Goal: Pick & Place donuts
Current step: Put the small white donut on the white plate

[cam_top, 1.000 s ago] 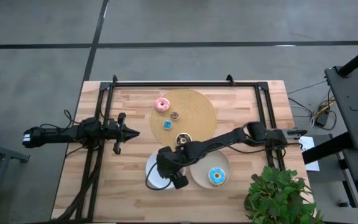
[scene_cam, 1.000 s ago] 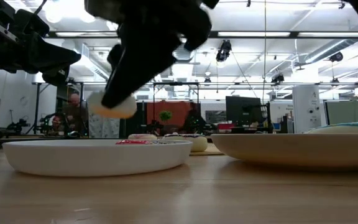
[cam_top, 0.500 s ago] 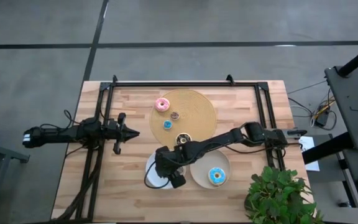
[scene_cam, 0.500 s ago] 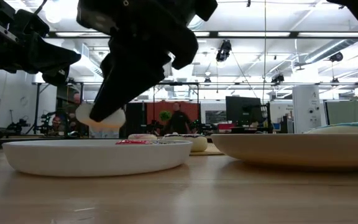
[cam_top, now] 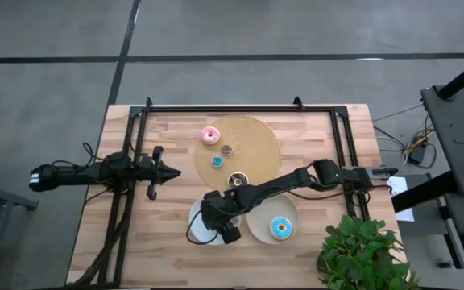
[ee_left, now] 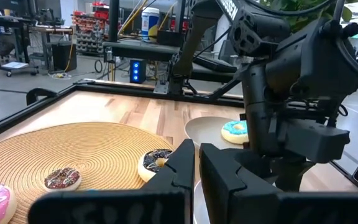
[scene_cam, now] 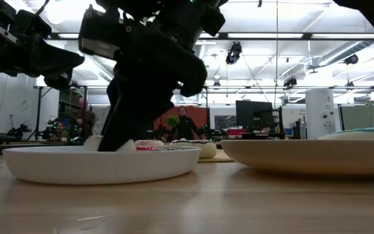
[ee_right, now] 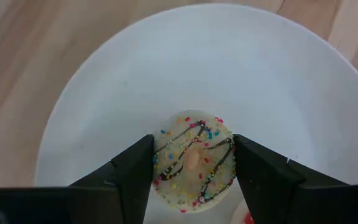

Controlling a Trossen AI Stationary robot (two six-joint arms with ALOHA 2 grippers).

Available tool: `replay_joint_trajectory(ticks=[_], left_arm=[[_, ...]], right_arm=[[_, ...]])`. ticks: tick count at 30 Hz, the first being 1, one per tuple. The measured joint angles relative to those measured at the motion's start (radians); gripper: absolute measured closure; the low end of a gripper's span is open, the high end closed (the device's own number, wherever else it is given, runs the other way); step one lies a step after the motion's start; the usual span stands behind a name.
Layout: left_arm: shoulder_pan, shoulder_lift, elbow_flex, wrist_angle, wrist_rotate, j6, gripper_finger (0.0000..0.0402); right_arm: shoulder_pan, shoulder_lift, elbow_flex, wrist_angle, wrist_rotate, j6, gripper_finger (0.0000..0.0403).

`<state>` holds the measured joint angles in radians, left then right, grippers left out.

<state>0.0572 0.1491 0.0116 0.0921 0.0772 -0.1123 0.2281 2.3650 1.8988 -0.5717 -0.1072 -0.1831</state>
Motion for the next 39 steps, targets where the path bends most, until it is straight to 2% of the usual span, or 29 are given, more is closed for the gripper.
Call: replay_joint_trajectory(ticks=[22, 26, 39], left_arm=[[0.000, 0.000, 0.000, -0.001, 0.000, 0.000, 0.0402], [0.000, 0.000, 0.000, 0.000, 0.000, 0.000, 0.0402], [0.000, 0.000, 0.000, 0.000, 0.000, 0.000, 0.0402]], right_arm=[[-0.008, 0.001, 0.002, -0.019, -0.010, -0.029, 0.0202], [-0.011, 0.001, 0.002, -0.022, -0.048, -0.029, 0.0202], [-0.013, 0.001, 0.002, -0.024, -0.059, -0.029, 0.0202]])
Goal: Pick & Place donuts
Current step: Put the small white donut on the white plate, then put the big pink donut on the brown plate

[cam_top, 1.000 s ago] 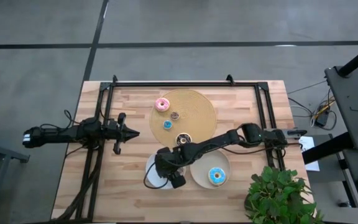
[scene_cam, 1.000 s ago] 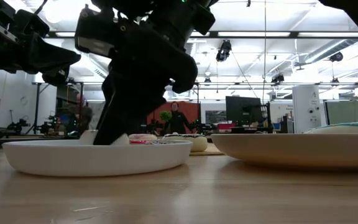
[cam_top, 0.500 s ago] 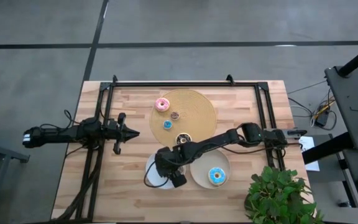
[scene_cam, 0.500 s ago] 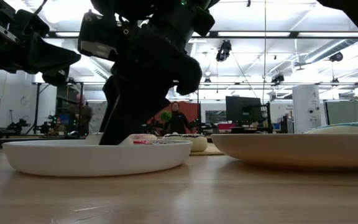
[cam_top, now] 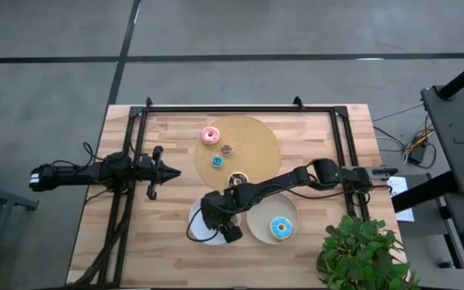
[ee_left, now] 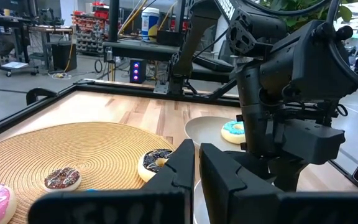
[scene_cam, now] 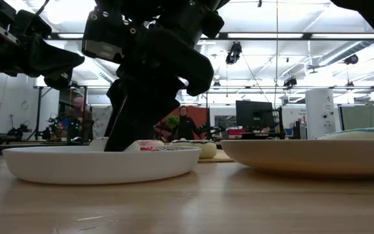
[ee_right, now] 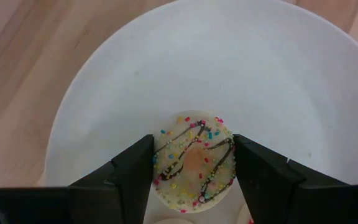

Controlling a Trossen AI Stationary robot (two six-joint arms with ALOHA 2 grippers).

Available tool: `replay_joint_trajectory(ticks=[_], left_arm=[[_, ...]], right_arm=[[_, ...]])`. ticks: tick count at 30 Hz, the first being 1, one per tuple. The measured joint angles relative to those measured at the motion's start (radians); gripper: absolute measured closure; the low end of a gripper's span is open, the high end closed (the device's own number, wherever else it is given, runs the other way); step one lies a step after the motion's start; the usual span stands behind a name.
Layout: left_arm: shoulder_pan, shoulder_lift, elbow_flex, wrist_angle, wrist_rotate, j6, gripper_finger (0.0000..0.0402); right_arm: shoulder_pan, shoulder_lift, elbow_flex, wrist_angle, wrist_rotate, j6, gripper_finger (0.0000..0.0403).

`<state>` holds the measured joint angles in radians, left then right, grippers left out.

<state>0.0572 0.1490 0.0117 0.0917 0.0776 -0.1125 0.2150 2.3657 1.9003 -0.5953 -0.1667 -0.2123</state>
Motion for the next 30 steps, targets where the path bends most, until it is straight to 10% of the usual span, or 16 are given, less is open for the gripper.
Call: replay_joint_trajectory(ticks=[30], left_arm=[[0.000, 0.000, 0.000, -0.001, 0.000, 0.000, 0.0402]], right_arm=[[0.000, -0.047, 0.005, -0.008, 0.012, 0.003, 0.0081]])
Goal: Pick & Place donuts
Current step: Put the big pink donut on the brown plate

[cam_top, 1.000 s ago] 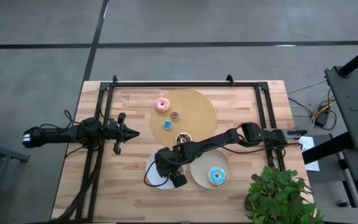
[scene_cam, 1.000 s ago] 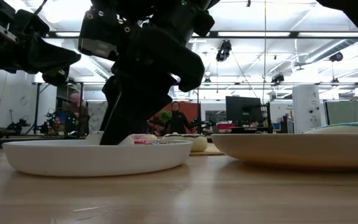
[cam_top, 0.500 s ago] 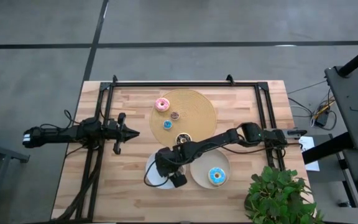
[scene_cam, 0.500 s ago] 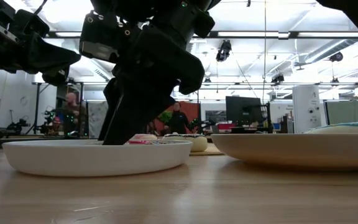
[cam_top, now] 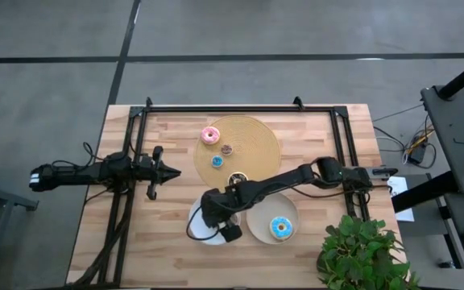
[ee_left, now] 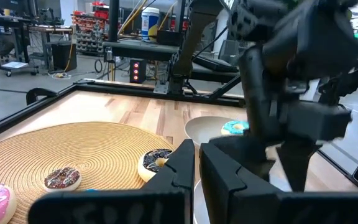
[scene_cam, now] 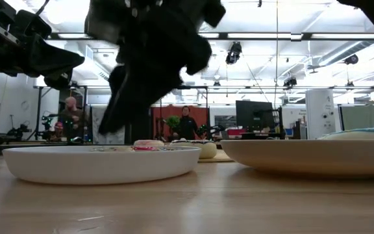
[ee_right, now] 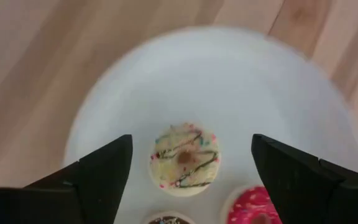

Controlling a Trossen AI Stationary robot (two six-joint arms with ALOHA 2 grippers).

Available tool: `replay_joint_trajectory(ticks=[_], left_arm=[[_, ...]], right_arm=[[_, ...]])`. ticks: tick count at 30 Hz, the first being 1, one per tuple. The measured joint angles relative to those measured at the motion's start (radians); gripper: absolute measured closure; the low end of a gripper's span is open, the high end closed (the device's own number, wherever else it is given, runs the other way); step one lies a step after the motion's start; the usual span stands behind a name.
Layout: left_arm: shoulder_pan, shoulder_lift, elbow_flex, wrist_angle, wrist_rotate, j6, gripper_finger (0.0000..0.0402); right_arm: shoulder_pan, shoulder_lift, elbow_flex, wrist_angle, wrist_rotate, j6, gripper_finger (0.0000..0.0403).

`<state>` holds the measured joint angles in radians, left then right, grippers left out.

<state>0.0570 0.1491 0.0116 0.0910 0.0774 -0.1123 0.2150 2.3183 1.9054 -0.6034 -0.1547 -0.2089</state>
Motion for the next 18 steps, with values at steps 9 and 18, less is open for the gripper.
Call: replay_joint_trajectory(ticks=[9, 18], left_arm=[[0.000, 0.000, 0.000, -0.003, 0.000, 0.000, 0.0402], [0.000, 0.000, 0.000, -0.003, 0.000, 0.000, 0.0402]], right_arm=[[-0.008, -0.096, 0.001, -0.003, 0.054, -0.003, 0.0089], [-0.080, -0.112, -0.001, -0.053, 0.056, 0.031, 0.0093]])
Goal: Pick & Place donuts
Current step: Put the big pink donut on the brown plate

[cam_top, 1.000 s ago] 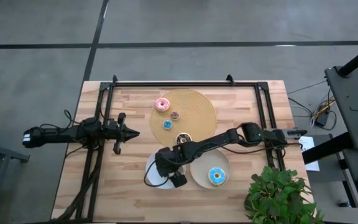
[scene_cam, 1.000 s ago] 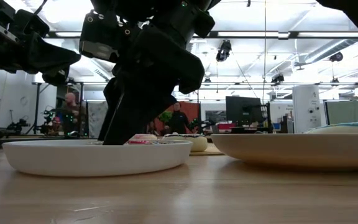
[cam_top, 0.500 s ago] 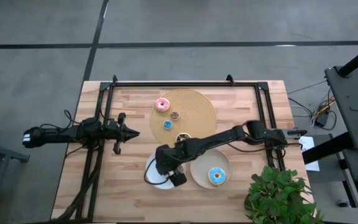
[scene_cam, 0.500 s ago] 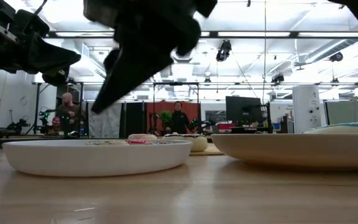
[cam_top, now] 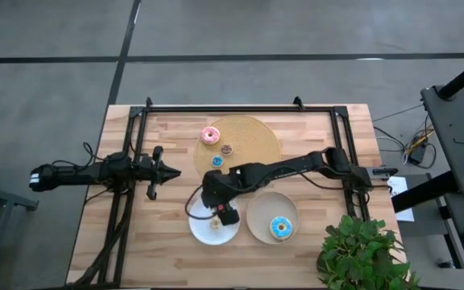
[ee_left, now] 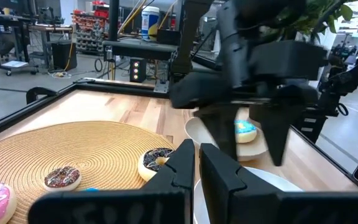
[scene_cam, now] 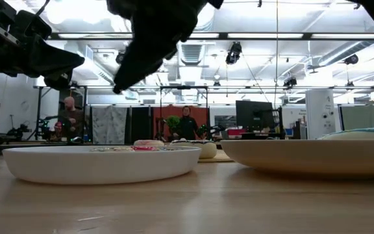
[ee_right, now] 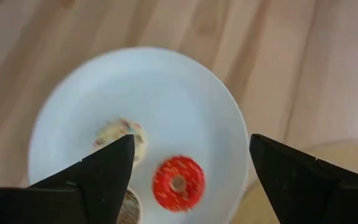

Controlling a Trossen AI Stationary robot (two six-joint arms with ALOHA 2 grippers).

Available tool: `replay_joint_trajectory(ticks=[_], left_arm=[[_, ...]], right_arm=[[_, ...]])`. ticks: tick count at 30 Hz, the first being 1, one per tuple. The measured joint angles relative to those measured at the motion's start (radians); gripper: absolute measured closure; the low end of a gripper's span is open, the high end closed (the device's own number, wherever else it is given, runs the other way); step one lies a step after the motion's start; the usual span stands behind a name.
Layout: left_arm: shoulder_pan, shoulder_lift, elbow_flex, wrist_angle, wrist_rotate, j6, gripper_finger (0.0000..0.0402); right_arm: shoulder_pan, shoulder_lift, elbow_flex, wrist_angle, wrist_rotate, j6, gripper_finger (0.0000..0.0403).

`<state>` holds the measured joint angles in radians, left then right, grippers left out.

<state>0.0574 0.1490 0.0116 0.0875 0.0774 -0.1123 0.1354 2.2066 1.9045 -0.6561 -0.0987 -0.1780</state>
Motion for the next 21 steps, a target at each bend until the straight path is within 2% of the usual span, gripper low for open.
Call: replay_joint_trajectory(ticks=[21], left_arm=[[0.000, 0.000, 0.000, 0.000, 0.000, 0.000, 0.0402]], right_arm=[[-0.223, -0.032, -0.001, -0.155, -0.006, -0.076, 0.0095]])
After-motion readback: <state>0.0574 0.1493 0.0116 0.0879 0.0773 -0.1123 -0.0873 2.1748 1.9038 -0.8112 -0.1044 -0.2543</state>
